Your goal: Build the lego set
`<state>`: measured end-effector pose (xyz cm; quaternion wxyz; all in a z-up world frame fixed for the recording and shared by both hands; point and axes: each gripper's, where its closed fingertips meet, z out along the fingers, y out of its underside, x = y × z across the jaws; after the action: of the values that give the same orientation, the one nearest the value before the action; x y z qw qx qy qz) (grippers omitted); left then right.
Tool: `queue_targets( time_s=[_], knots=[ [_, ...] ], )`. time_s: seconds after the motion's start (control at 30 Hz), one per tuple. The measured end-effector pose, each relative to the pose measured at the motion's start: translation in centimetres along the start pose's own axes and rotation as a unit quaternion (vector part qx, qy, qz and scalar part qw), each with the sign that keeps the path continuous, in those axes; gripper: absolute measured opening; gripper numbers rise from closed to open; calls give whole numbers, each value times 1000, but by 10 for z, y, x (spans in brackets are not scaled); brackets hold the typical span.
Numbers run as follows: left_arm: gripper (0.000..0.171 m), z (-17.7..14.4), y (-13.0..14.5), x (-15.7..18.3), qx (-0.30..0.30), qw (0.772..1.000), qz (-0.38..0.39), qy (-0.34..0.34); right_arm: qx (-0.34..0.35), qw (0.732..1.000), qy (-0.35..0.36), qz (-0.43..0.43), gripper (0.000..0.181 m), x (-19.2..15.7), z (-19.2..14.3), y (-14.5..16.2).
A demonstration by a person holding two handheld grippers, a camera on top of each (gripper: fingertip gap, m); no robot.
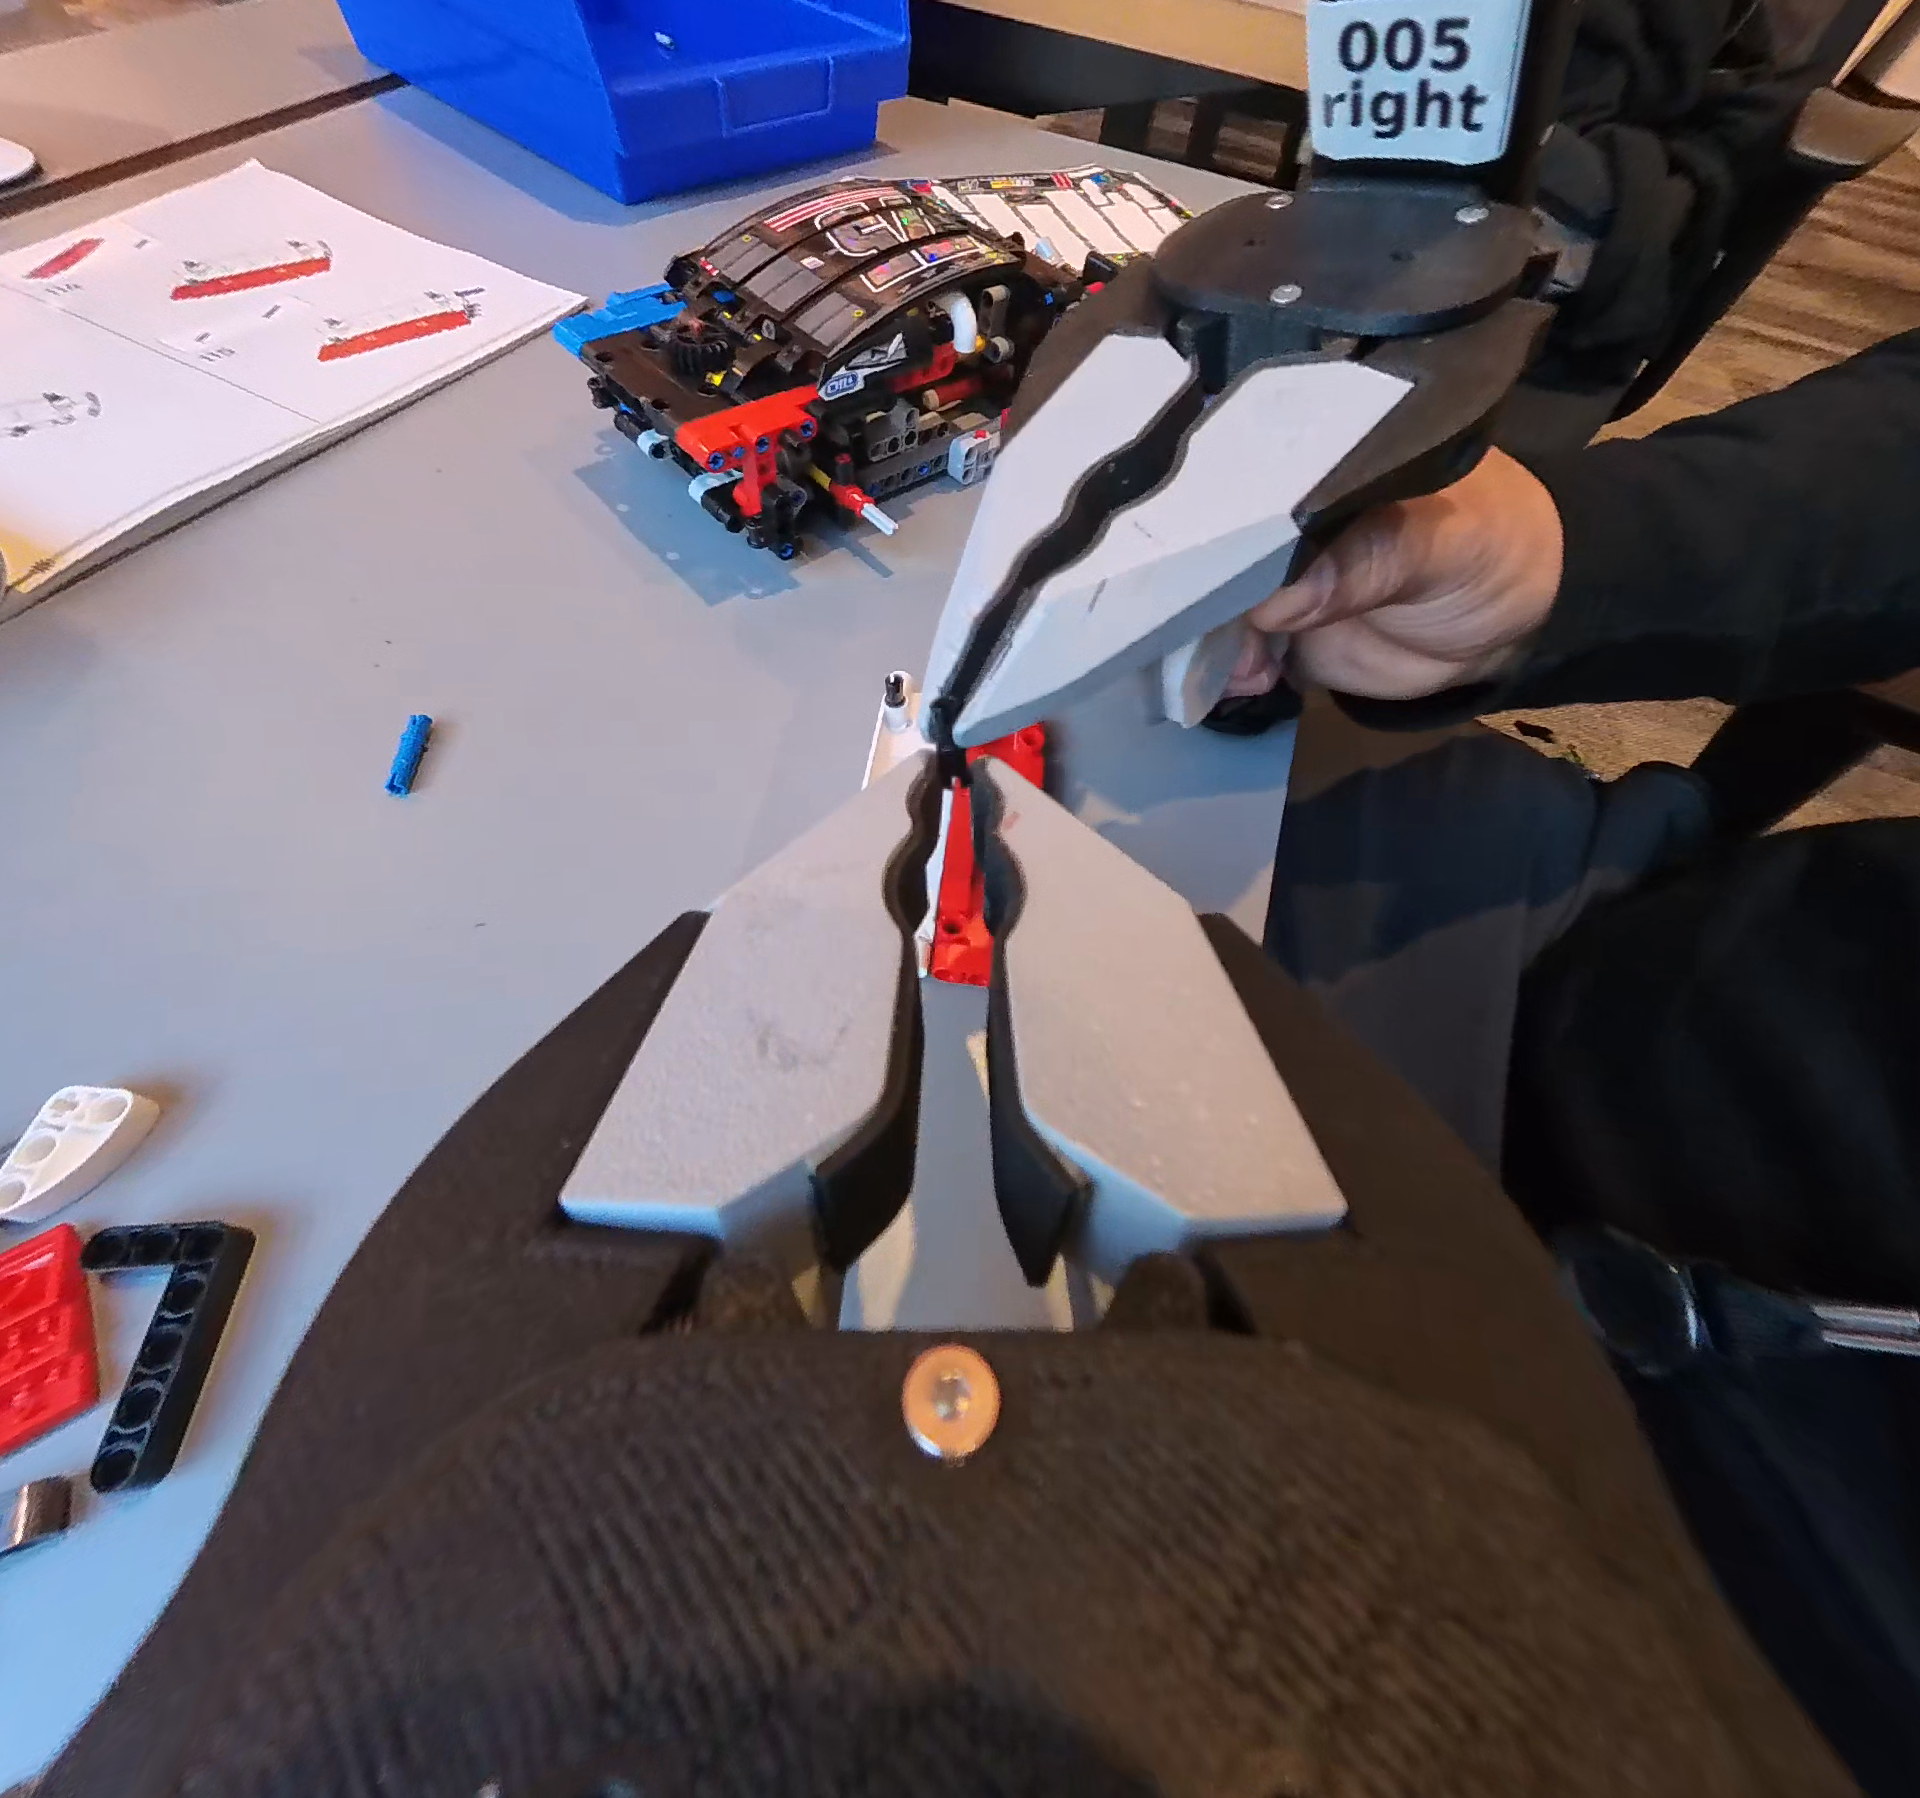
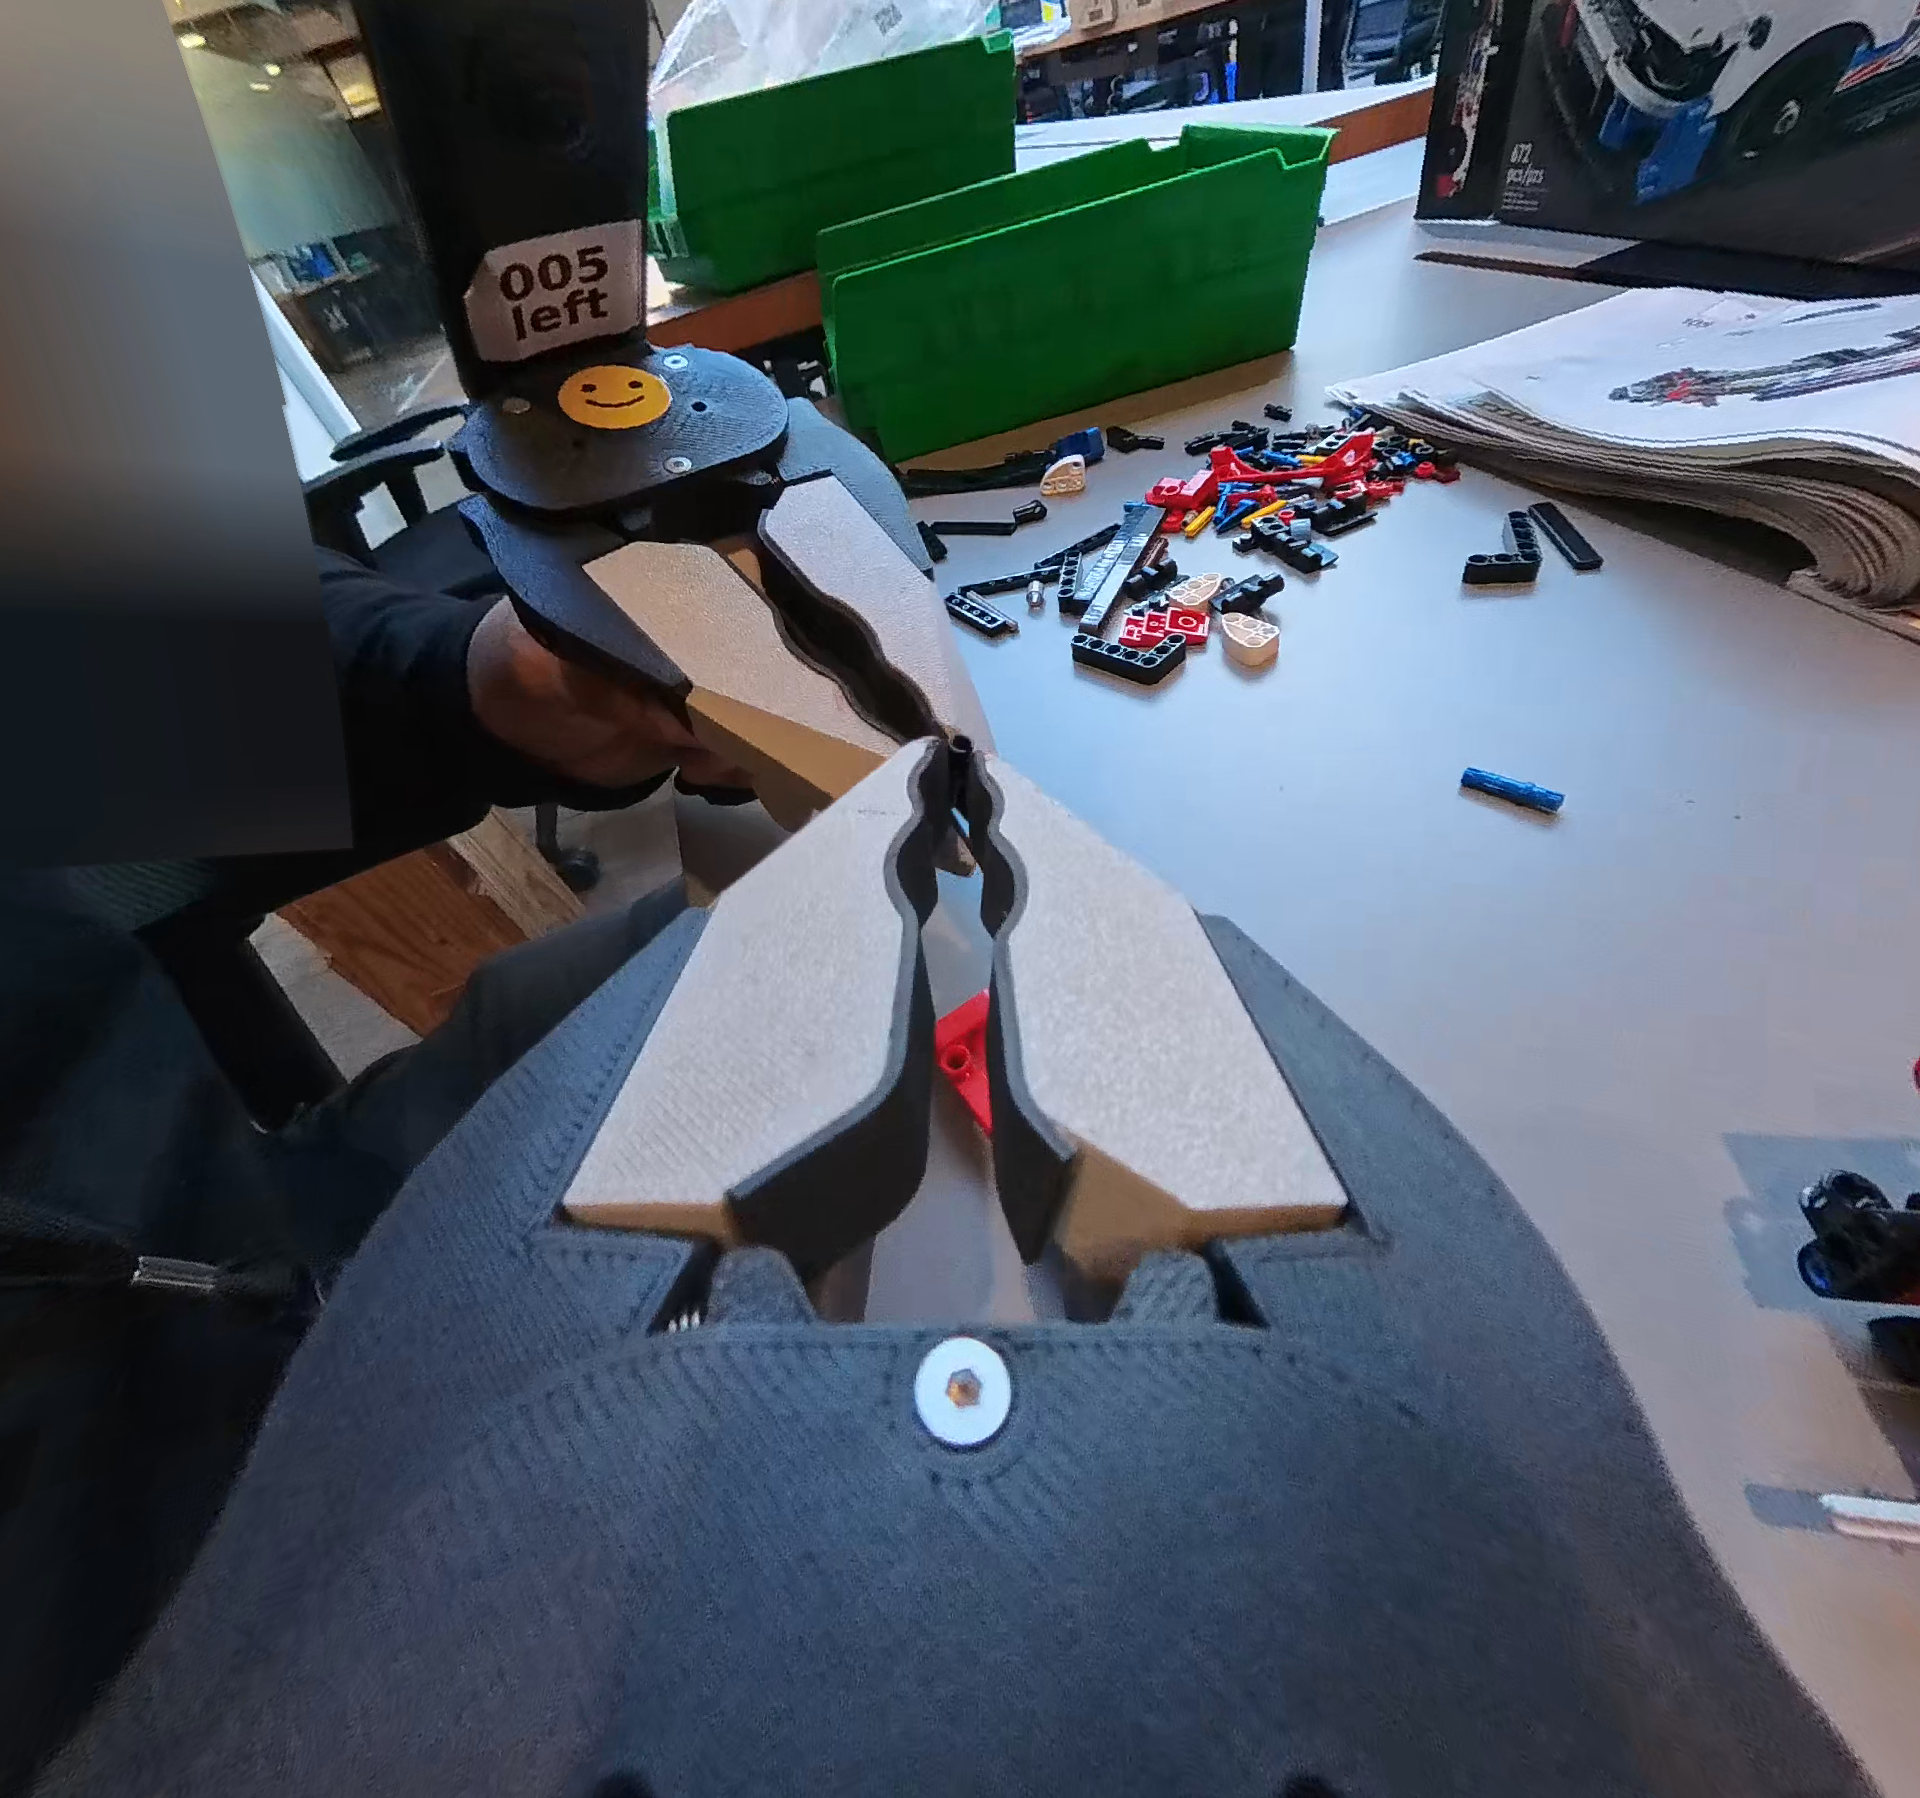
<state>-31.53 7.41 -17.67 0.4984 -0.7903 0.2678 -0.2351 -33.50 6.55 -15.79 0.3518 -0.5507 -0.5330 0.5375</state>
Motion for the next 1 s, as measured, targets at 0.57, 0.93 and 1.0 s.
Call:
queue_targets(
  time_s=[0.57, 0.93, 1.0],
  knots=[
    [0, 2, 21, -14, -103, 974, 177, -92, -148, 985, -4, -87, 6, 4, 3, 17],
    [1, 2, 18, -14, -104, 958, 243, -113, -191, 976, -21, -108, 2, 4, 4, 21],
    [1, 1, 18, -14, -103, 958, 243, -113, -186, 977, -20, -105, 2, 4, 5, 21]
  ],
)
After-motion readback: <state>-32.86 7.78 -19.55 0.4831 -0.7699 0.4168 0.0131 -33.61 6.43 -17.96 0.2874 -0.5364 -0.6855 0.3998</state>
